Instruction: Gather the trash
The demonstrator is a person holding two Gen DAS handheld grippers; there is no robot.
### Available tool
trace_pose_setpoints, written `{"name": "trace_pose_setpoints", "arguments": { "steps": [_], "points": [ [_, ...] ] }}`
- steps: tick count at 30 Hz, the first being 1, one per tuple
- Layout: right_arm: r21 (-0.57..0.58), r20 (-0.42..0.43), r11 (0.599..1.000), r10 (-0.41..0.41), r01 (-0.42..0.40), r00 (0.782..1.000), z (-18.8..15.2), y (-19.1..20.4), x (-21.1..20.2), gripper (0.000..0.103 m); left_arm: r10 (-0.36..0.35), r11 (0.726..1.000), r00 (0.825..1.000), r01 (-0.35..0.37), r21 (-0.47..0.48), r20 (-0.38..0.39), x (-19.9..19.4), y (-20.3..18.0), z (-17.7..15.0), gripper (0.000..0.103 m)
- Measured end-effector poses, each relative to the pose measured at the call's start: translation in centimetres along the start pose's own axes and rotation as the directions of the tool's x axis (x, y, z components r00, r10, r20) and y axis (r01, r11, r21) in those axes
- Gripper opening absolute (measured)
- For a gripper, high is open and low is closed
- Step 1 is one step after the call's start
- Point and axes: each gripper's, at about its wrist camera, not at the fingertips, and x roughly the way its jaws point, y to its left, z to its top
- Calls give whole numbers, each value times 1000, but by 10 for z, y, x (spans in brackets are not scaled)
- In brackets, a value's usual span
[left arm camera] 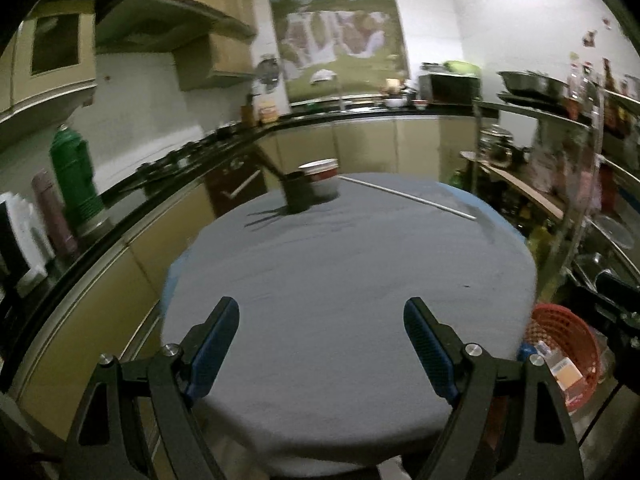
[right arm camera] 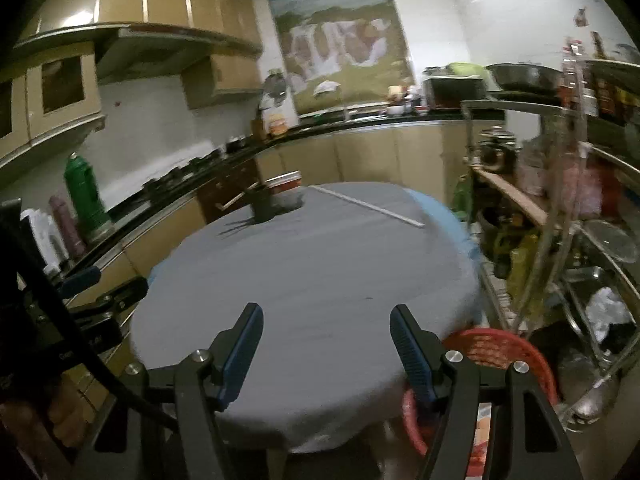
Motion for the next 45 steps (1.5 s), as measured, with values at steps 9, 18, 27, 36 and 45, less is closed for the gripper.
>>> {"name": "trace_pose_setpoints", "arguments": {
  "steps": [9,18,27,36,45],
  "points": [
    [-70,-2,997,24,-24,1000,8,50,8,69,69,995,998,-68,-79,4,0,37,-3,85],
    [-79,-2,996,29,-29,1000,16,70,12,69,100,987,995,-100,-129,-6,2,57,-5,85],
    [-100,-2,994,51,-51,999,18,82,17,69,113,983,993,-115,-140,-24,9,65,-5,85],
    [-100,-27,992,75,-77,997,18,85,32,69,129,980,991,-135,-146,-47,16,69,-6,85],
    [-87,-37,992,89,-92,995,15,81,41,69,135,979,988,-144,-143,-70,23,70,-7,85]
  ]
}}
